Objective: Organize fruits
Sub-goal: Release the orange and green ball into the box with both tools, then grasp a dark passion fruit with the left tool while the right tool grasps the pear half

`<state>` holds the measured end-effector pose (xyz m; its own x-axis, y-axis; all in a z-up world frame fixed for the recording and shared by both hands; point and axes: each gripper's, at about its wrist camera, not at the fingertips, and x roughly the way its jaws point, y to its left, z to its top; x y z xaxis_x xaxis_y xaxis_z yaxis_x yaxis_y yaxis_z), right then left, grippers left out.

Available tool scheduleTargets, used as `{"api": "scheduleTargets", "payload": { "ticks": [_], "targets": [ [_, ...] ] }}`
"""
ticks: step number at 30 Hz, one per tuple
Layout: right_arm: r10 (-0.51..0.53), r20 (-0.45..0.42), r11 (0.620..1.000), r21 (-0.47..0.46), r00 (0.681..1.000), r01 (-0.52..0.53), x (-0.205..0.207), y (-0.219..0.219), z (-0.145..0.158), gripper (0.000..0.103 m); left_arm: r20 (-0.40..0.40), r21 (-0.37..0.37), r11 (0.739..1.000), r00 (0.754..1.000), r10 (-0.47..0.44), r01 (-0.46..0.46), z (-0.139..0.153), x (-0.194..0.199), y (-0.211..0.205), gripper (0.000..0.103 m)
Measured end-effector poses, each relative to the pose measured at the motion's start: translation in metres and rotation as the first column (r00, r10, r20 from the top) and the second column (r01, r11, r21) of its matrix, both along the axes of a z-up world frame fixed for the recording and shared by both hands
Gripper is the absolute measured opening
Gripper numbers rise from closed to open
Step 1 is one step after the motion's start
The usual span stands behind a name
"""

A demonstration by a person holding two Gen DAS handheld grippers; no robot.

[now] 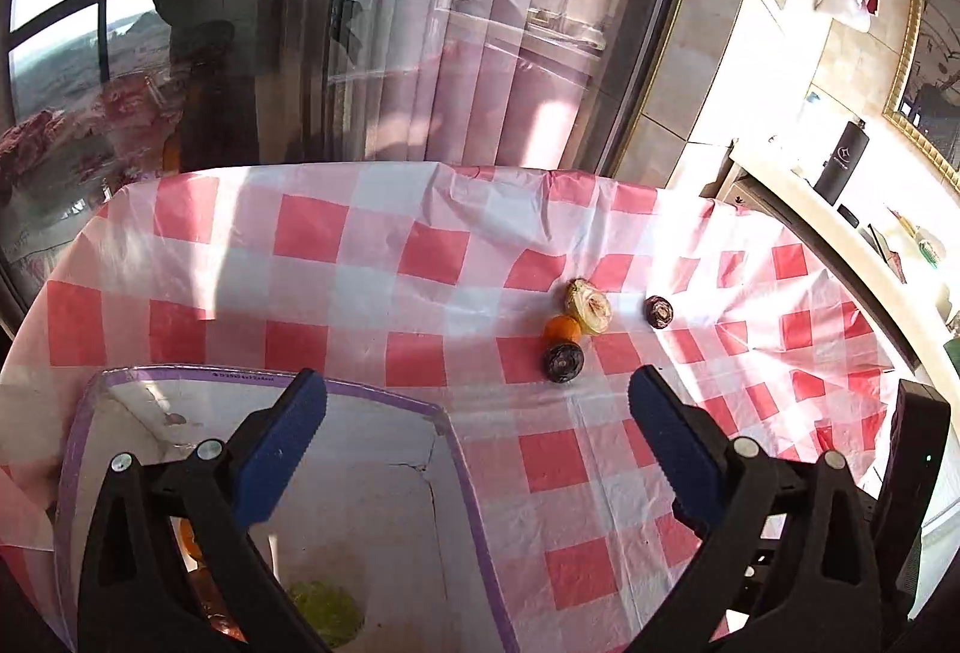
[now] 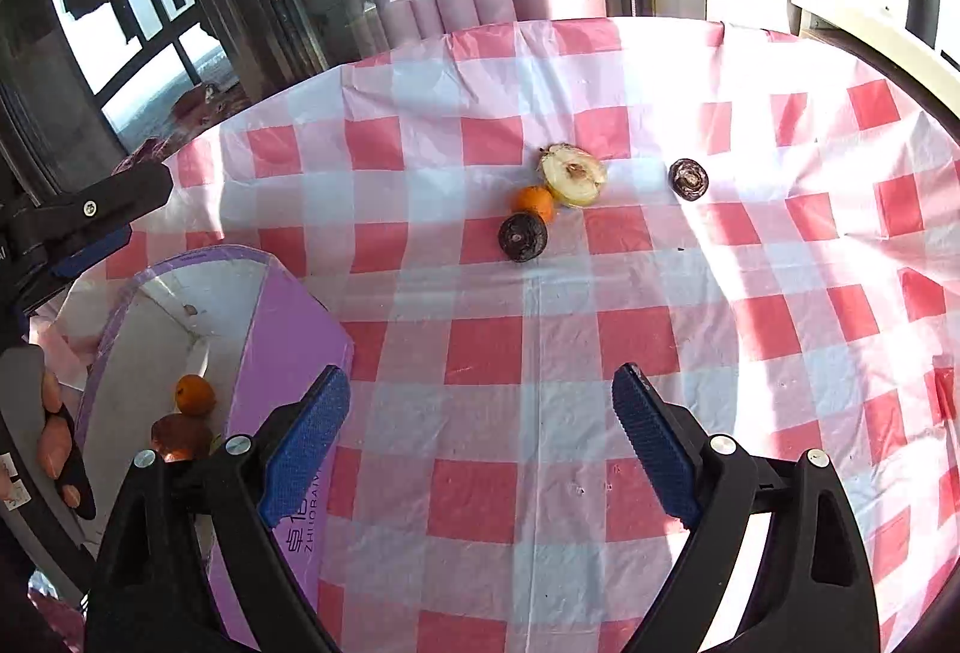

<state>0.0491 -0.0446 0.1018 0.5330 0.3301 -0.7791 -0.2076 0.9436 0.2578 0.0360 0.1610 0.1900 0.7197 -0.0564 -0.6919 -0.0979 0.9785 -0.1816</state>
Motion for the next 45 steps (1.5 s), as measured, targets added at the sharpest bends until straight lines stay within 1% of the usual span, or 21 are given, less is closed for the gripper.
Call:
{"api": "scheduleTargets", "payload": {
  "ticks": [4, 7, 8, 11, 14, 17, 21, 23, 28, 31, 34, 37, 38, 39, 40, 41, 43, 45],
  "targets": [
    [-0.096, -0.063, 0.995, 0.024, 0.993, 0.098, 0.031, -0.047, -0.031, 0.087, -0.046, -0.005, 0.998, 0.997, -0.061, 0.061, -0.017, 0.031, -0.048, 0.101],
    [-0.125, -0.103, 0.990, 0.052, 0.987, 0.131, 0.057, -0.071, -0.051, 0.087, -0.079, 0.004, 0.996, 0.993, -0.085, 0.086, -0.038, 0.053, -0.078, 0.101],
    [-0.132, -0.112, 0.988, 0.064, 0.985, 0.139, 0.066, -0.078, -0.057, 0.087, -0.089, 0.018, 0.995, 0.992, -0.091, 0.093, -0.047, 0.060, -0.087, 0.101],
    [-0.151, -0.138, 0.980, 0.112, 0.979, 0.167, 0.097, -0.092, -0.071, 0.087, -0.142, 0.109, 0.986, 0.984, -0.108, 0.125, -0.081, 0.082, -0.108, 0.101],
    [-0.161, -0.140, 0.974, 0.138, 0.977, 0.180, 0.125, -0.101, -0.080, 0.087, -0.197, 0.211, 0.965, 0.974, -0.113, 0.154, -0.118, 0.103, -0.122, 0.101],
    [-0.142, -0.135, 0.975, 0.152, 0.981, 0.162, 0.145, -0.103, -0.087, 0.087, -0.232, 0.240, 0.958, 0.967, -0.102, 0.158, -0.150, 0.122, -0.124, 0.101],
    [-0.098, -0.113, 0.982, 0.150, 0.989, 0.114, 0.160, -0.100, -0.094, 0.087, -0.230, 0.246, 0.961, 0.971, -0.067, 0.125, -0.178, 0.145, -0.119, 0.101],
    [-0.078, -0.112, 0.983, 0.158, 0.991, 0.095, 0.167, -0.098, -0.099, 0.087, -0.218, 0.248, 0.963, 0.975, -0.048, 0.102, -0.186, 0.153, -0.116, 0.101],
    [-0.058, -0.114, 0.975, 0.209, 0.992, 0.081, 0.186, -0.086, -0.104, 0.087, -0.222, 0.239, 0.968, 0.975, -0.024, 0.078, -0.204, 0.170, -0.109, 0.100],
    [-0.031, -0.101, 0.968, 0.245, 0.994, 0.055, 0.198, -0.072, -0.102, 0.087, -0.213, 0.225, 0.971, 0.977, -0.027, 0.076, -0.207, 0.171, -0.105, 0.100],
    [0.013, -0.096, 0.966, 0.259, 0.995, 0.013, 0.211, -0.053, -0.100, 0.087, -0.216, 0.201, 0.977, 0.976, -0.030, 0.075, -0.210, 0.174, -0.098, 0.100],
    [0.042, -0.095, 0.961, 0.277, 0.995, -0.014, 0.223, -0.036, -0.099, 0.087, -0.208, 0.189, 0.979, 0.977, -0.036, 0.076, -0.210, 0.182, -0.090, 0.093],
    [0.053, -0.095, 0.958, 0.287, 0.994, -0.023, 0.226, -0.032, -0.098, 0.087, -0.203, 0.189, 0.979, 0.978, -0.042, 0.081, -0.210, 0.184, -0.088, 0.087],
    [0.062, -0.099, 0.955, 0.295, 0.993, -0.030, 0.230, -0.027, -0.097, 0.087, -0.194, 0.191, 0.978, 0.980, -0.049, 0.087, -0.209, 0.185, -0.086, 0.075],
    [0.071, -0.102, 0.953, 0.301, 0.992, -0.037, 0.233, -0.023, -0.097, 0.087, -0.184, 0.191, 0.977, 0.981, -0.058, 0.094, -0.209, 0.187, -0.085, 0.067],
    [0.081, -0.105, 0.951, 0.306, 0.991, -0.045, 0.235, -0.017, -0.097, 0.087, -0.178, 0.189, 0.977, 0.982, -0.069, 0.103, -0.208, 0.188, -0.083, 0.054],
    [0.113, -0.125, 0.951, 0.302, 0.986, -0.070, 0.241, -0.004, -0.099, 0.087, -0.178, 0.186, 0.975, 0.980, -0.087, 0.121, -0.207, 0.186, -0.082, 0.041],
    [0.127, -0.135, 0.956, 0.280, 0.983, -0.086, 0.244, 0.008, -0.102, 0.087, -0.182, 0.171, 0.980, 0.981, -0.067, 0.099, -0.206, 0.178, -0.078, 0.040]
  ]
}}
